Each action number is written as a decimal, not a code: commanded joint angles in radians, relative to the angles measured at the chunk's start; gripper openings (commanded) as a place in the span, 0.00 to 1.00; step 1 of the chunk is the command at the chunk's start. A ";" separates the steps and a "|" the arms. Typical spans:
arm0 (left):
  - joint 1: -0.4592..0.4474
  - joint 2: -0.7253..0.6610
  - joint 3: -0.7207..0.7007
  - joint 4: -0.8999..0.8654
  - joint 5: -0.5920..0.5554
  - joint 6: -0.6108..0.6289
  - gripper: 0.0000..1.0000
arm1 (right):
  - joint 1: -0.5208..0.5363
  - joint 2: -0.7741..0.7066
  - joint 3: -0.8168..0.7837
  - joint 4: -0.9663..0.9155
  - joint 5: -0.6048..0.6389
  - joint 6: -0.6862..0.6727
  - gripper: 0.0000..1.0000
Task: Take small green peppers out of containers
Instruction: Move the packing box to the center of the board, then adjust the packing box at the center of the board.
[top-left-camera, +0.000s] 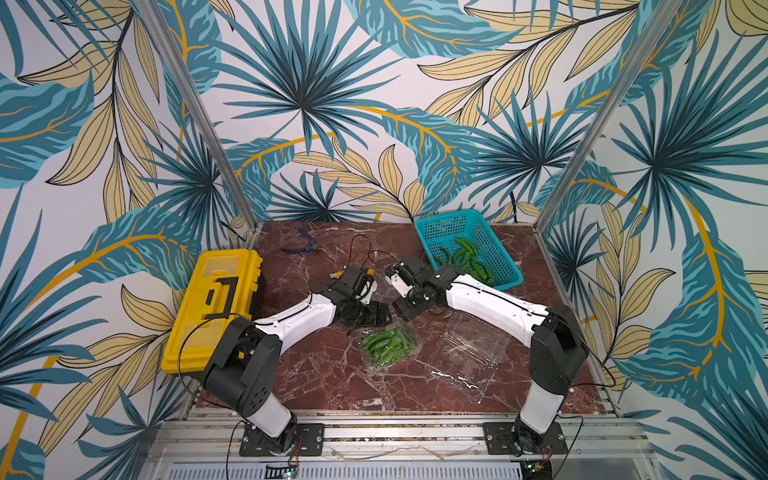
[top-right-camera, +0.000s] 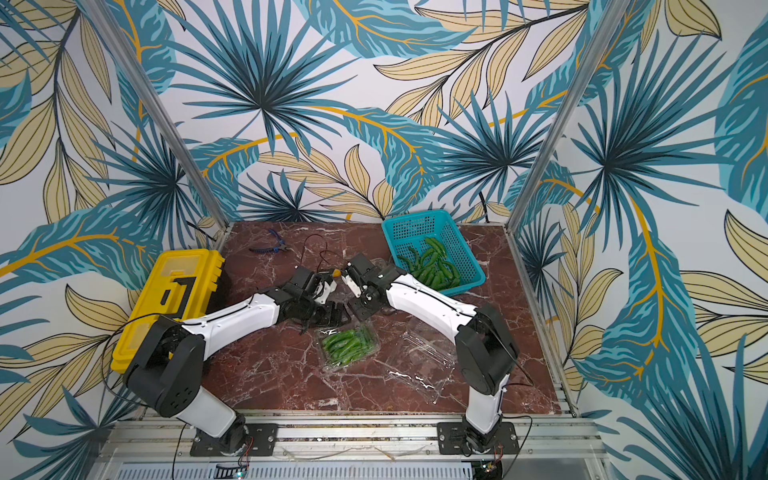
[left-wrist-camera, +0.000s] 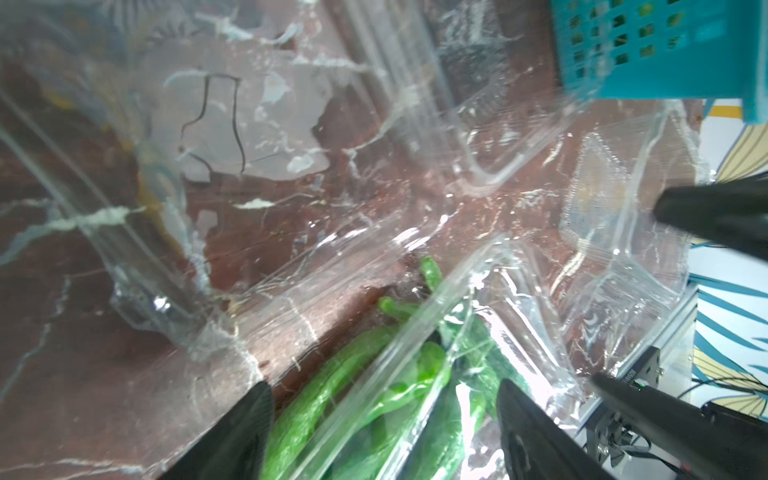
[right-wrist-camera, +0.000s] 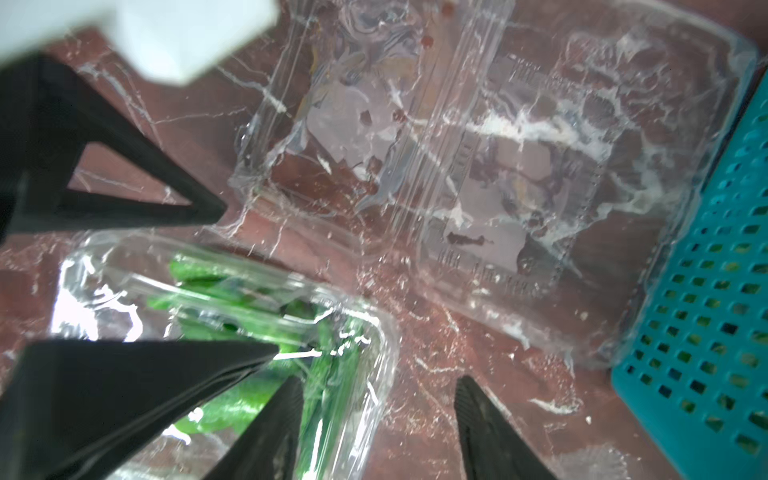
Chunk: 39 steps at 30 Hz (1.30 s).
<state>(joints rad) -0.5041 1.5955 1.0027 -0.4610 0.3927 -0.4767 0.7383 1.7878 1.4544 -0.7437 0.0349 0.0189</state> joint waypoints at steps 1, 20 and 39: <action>-0.010 0.007 0.043 -0.014 0.028 0.036 0.85 | 0.003 -0.089 -0.088 -0.012 -0.093 0.015 0.55; -0.027 0.008 0.026 -0.014 0.071 0.030 0.83 | -0.009 0.023 -0.157 -0.117 -0.441 0.025 0.22; -0.047 0.000 0.030 -0.016 -0.028 0.007 0.83 | -0.110 0.019 -0.171 -0.001 -0.508 0.094 0.34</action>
<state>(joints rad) -0.5392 1.5978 1.0142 -0.4870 0.3618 -0.4625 0.6342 1.8256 1.3148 -0.8074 -0.4309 0.0914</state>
